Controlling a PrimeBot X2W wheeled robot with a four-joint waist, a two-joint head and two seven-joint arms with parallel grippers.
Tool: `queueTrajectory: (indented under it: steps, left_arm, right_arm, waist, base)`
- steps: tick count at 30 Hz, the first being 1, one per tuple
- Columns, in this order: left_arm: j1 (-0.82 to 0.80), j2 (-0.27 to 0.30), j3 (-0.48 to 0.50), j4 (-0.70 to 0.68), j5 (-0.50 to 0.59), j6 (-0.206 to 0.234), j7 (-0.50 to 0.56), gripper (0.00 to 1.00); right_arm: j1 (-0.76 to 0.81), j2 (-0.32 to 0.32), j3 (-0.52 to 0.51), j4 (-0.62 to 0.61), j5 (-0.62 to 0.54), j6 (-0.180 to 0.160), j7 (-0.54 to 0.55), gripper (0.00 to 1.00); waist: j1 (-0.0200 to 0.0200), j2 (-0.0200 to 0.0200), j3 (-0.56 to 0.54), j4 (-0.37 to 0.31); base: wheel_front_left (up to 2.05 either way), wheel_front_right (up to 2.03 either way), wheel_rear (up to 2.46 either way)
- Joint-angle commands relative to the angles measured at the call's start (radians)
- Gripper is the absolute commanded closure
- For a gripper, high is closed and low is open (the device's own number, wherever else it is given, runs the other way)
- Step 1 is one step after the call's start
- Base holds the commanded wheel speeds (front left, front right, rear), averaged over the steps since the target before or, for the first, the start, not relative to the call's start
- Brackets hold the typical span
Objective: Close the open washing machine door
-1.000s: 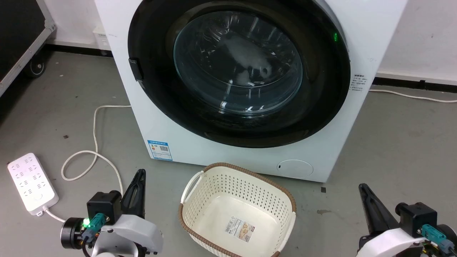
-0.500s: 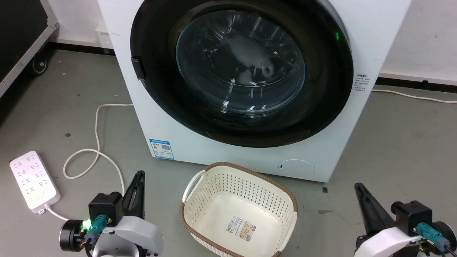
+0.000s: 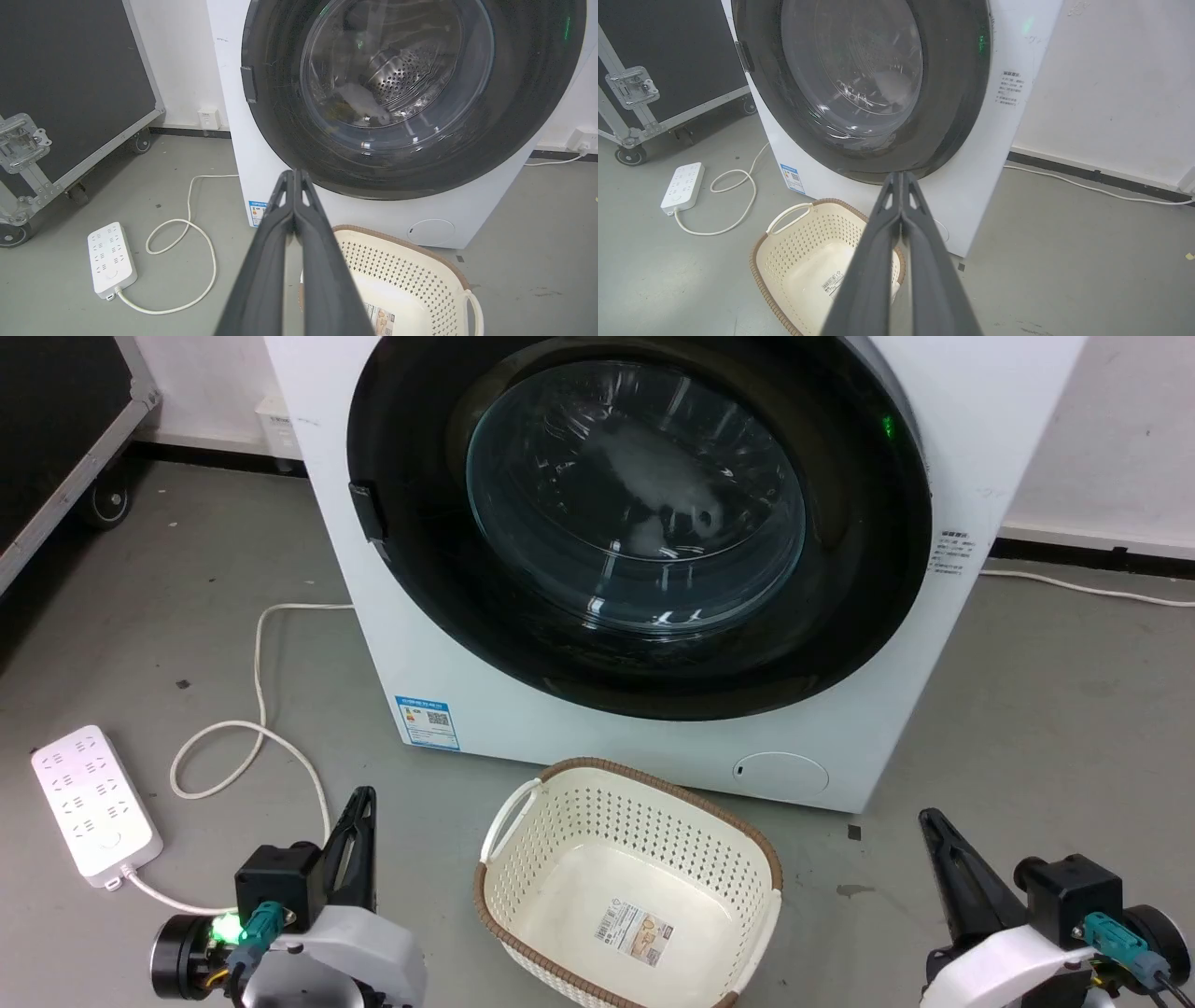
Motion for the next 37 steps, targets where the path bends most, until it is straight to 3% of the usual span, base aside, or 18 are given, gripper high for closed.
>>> queueTrajectory:
  steps: [1,37]
  left_arm:
    - [0.015,-0.006,0.003,-0.011,0.012,0.006,0.003,1.0]
    - [0.042,-0.024,0.018,-0.064,0.07,0.023,0.038,1.0]
  right_arm:
    - [-0.011,0.001,0.003,-0.009,-0.01,-0.001,0.003,1.0]
    - [-0.016,0.002,0.022,-0.031,-0.033,-0.001,0.025,1.0]
  waist:
    - [0.0,0.0,0.0,0.001]
    - [0.0,0.0,0.005,0.013]
  base:
    - [0.0,0.0,0.0]
    - [0.0,0.0,0.0]
